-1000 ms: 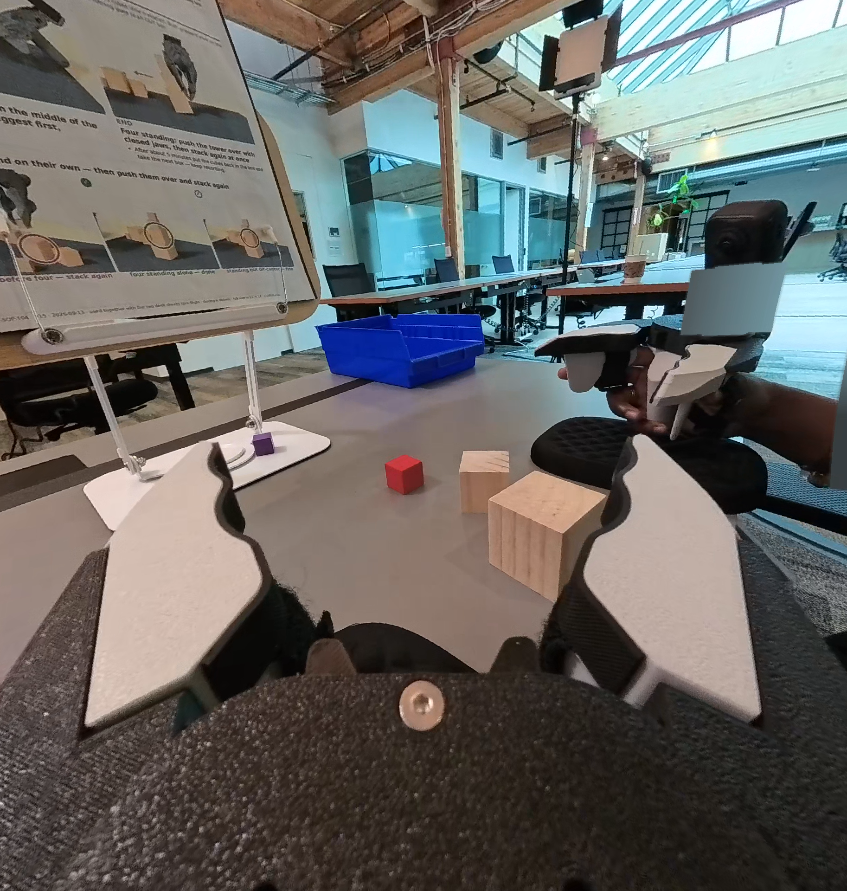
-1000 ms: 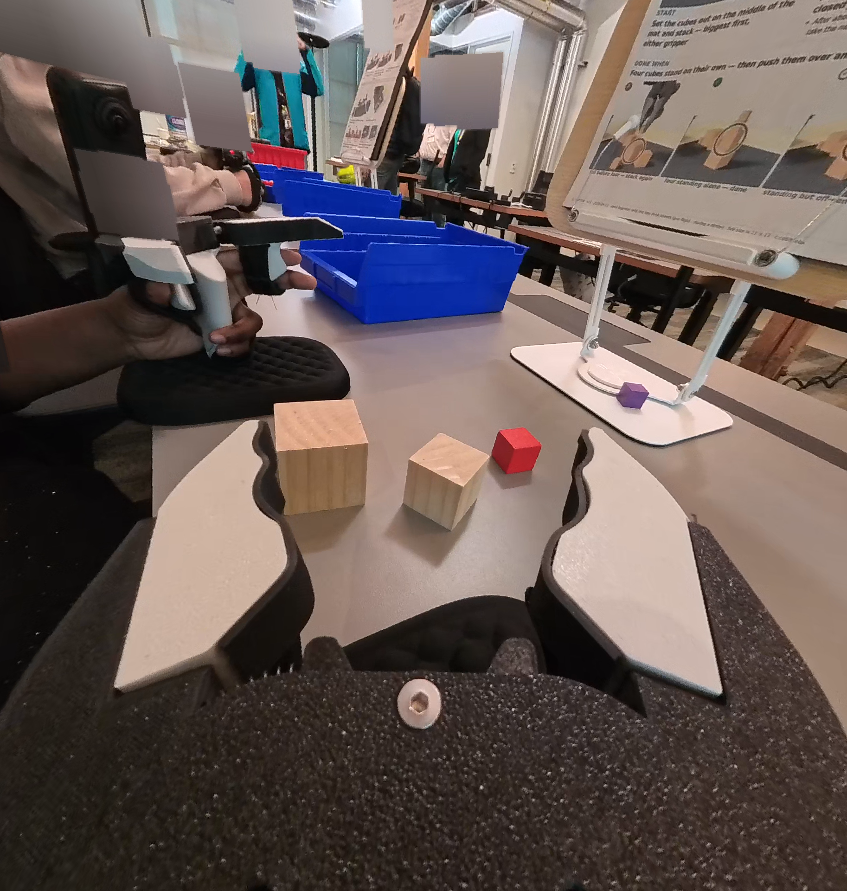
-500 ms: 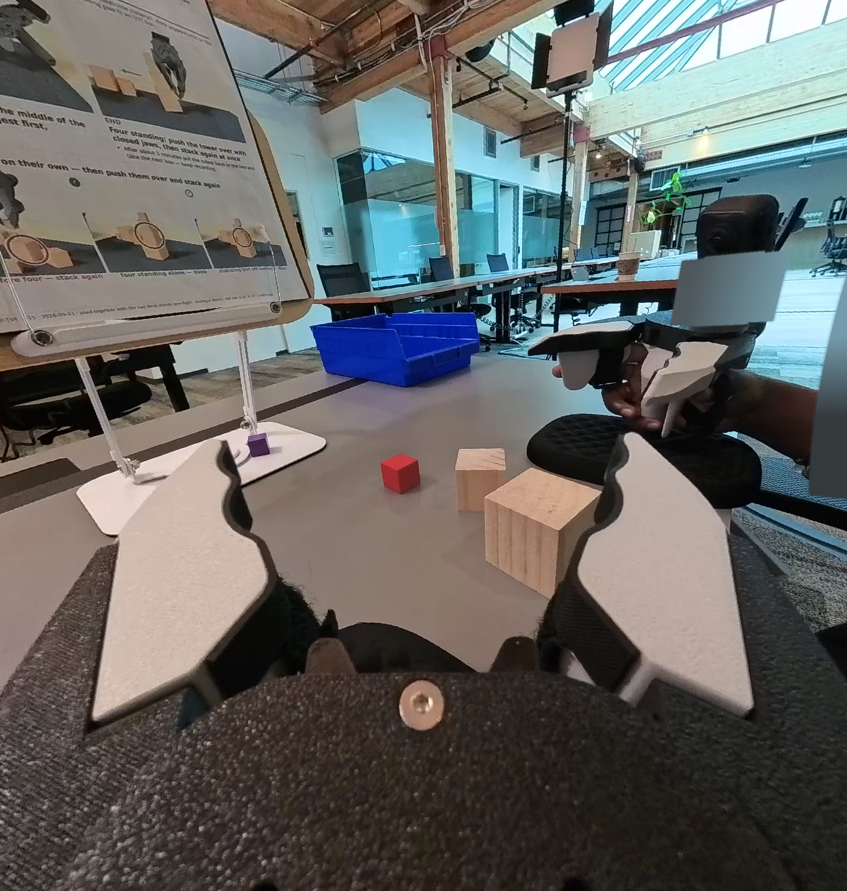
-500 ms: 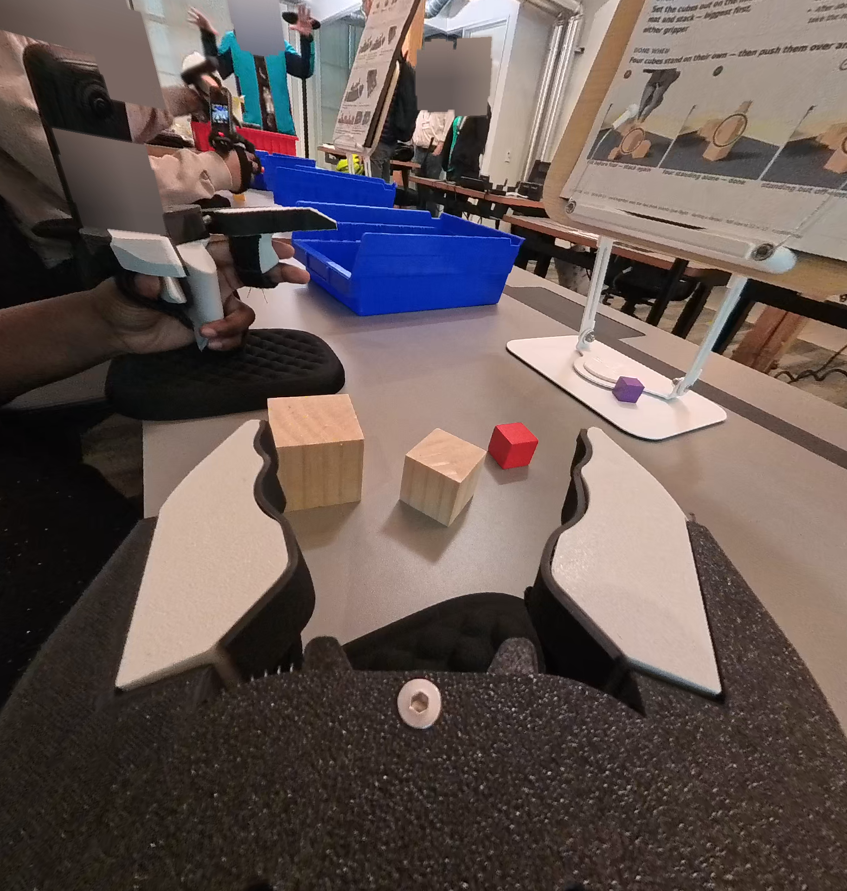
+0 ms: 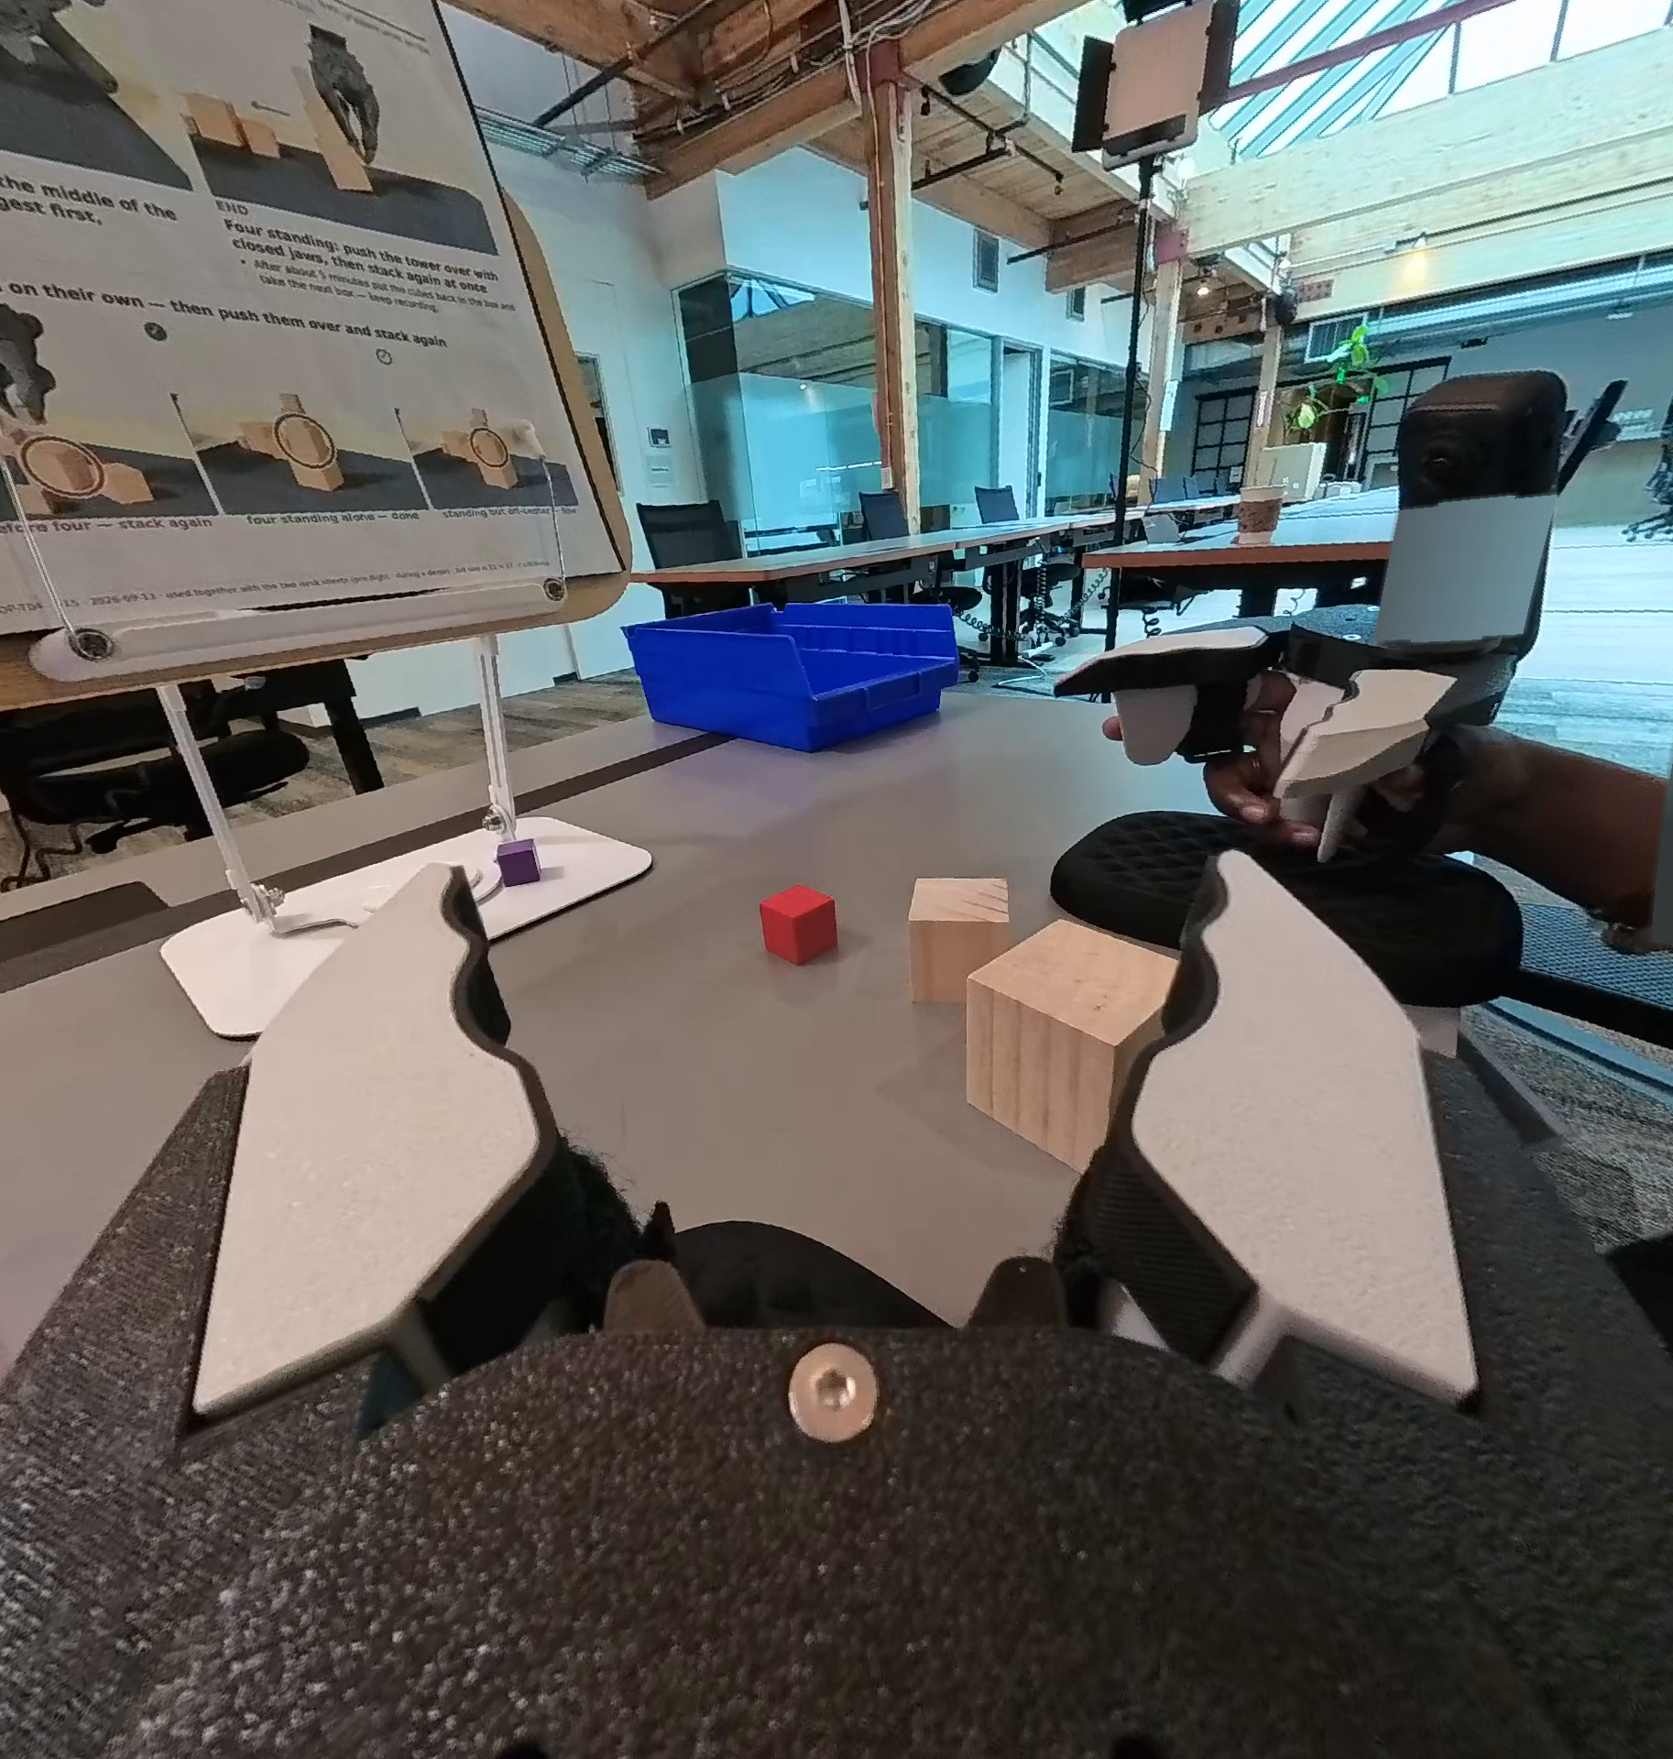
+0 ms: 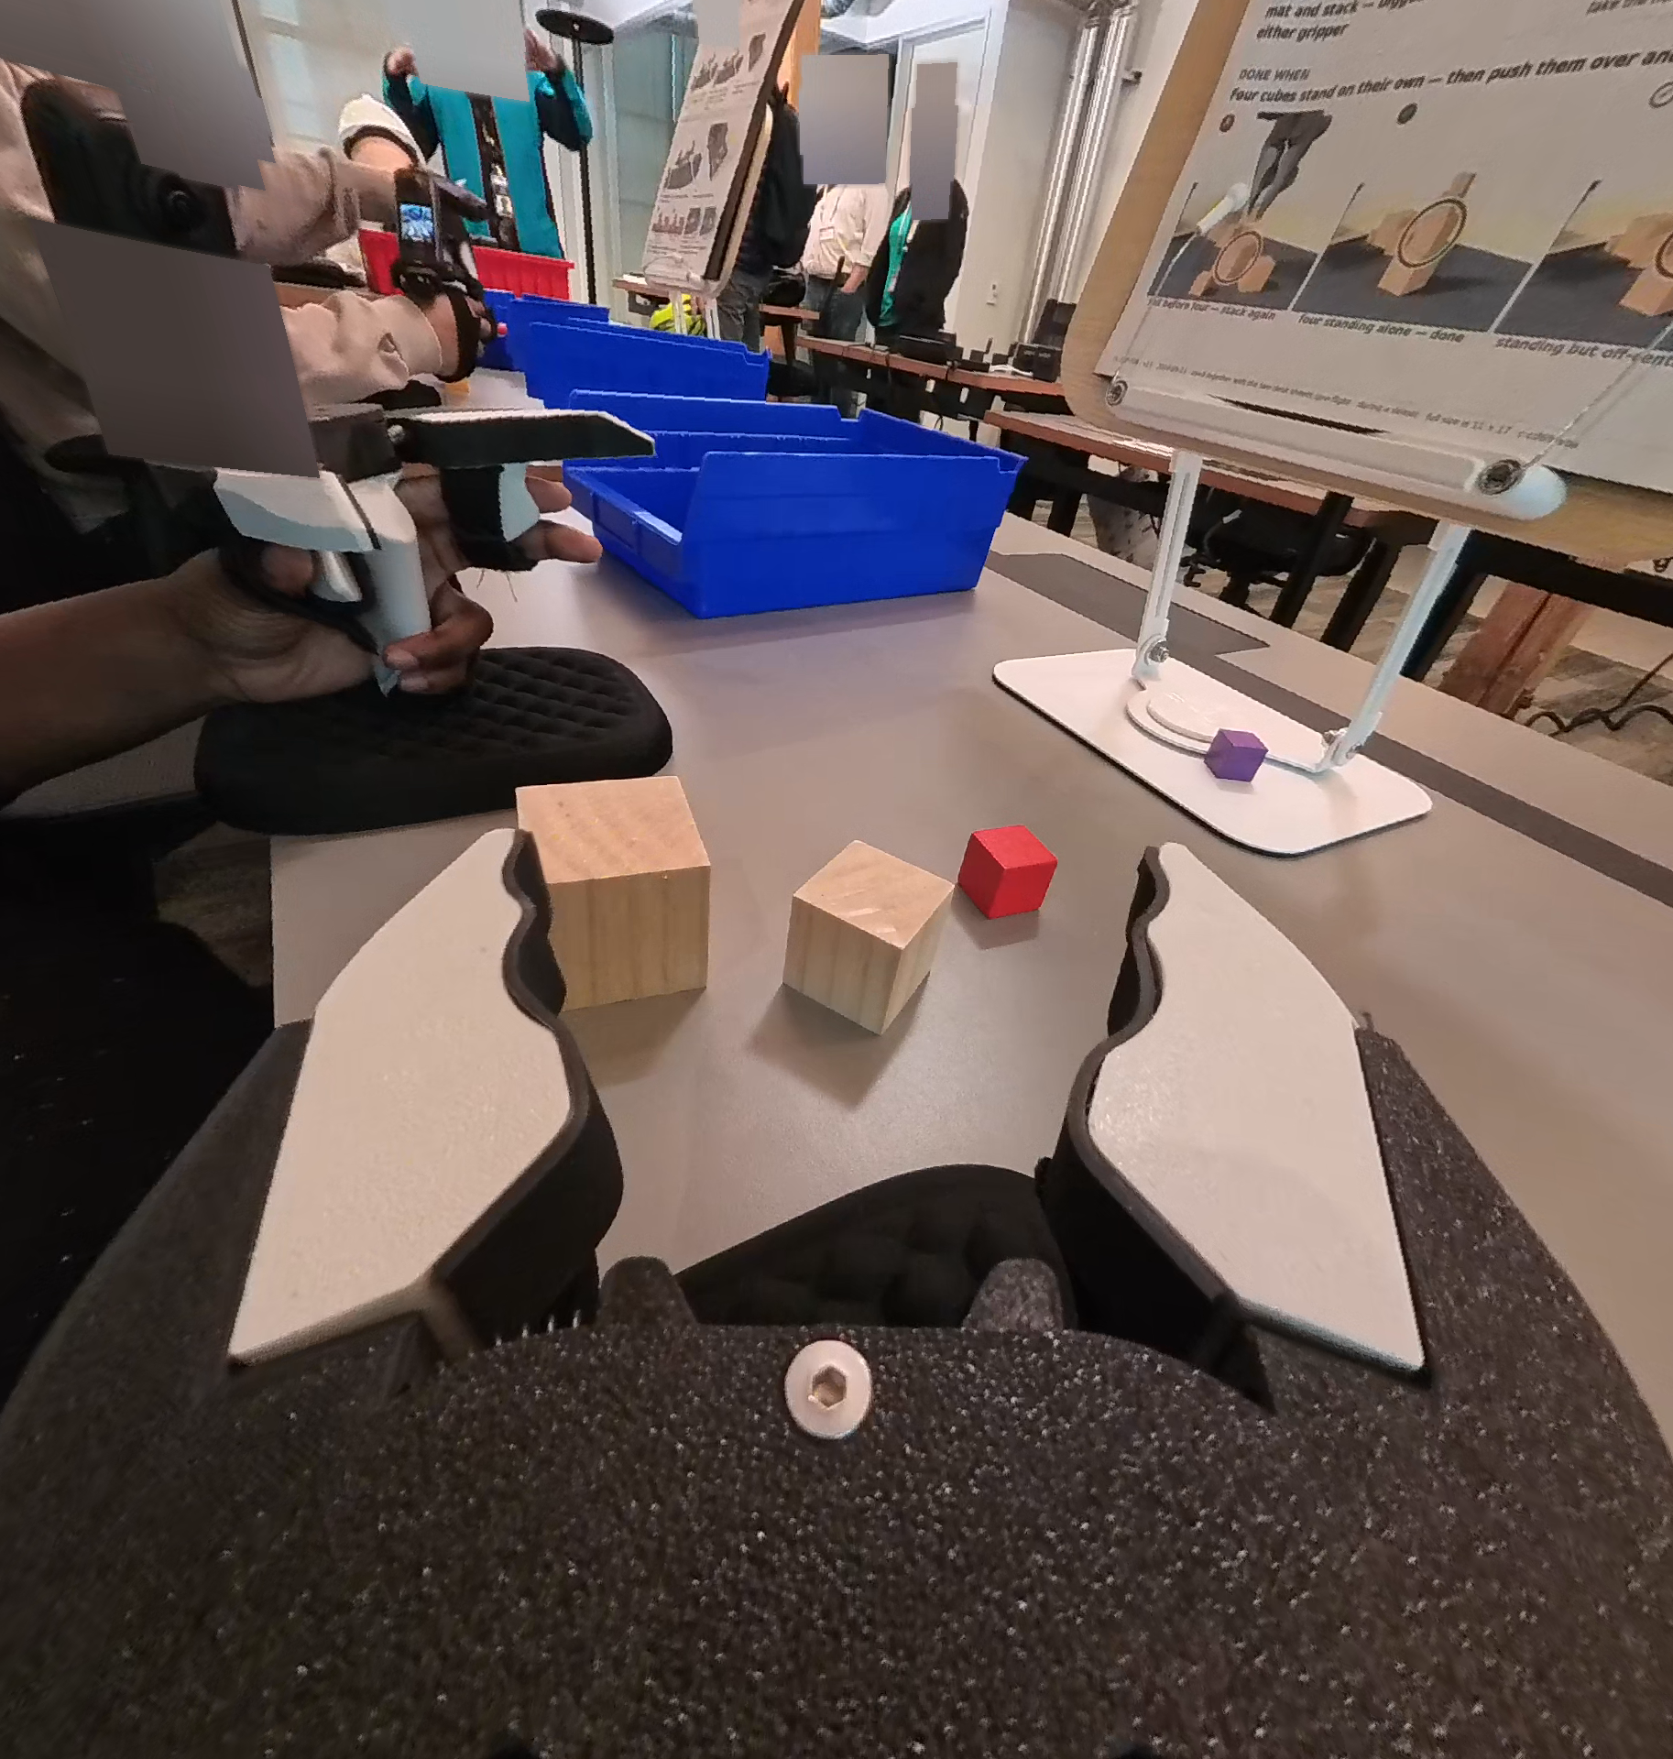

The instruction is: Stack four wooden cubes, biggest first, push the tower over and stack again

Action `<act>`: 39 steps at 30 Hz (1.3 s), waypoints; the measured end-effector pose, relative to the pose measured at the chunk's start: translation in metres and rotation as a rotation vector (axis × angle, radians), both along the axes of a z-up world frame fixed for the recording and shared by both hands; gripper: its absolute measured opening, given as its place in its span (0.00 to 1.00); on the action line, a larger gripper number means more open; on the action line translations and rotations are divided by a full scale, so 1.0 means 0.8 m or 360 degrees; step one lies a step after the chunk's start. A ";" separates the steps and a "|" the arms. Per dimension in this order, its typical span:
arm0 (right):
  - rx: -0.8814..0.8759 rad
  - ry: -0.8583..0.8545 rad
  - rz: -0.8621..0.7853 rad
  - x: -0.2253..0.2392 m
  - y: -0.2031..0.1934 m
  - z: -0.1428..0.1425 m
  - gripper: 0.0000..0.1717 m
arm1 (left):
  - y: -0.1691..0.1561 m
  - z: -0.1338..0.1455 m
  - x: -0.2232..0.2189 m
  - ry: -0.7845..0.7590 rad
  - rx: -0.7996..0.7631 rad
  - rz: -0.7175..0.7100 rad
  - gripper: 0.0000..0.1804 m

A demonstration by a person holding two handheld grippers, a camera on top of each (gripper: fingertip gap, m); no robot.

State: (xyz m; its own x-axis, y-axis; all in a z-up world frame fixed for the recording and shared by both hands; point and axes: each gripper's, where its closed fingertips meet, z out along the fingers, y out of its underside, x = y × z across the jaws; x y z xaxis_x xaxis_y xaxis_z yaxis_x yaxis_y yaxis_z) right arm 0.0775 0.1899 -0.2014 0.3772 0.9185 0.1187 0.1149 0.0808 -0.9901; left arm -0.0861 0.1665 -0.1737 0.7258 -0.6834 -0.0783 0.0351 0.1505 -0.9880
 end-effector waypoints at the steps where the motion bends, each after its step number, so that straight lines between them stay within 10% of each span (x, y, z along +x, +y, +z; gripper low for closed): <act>1: 0.0000 0.0001 -0.0005 0.000 0.000 0.000 0.66 | 0.000 0.000 0.000 0.0000 0.0005 0.0003 0.75; 39: -0.0334 -0.1704 0.0645 -0.112 -0.044 -0.095 0.35 | -0.004 -0.004 0.008 0.0063 0.0010 -0.0050 0.75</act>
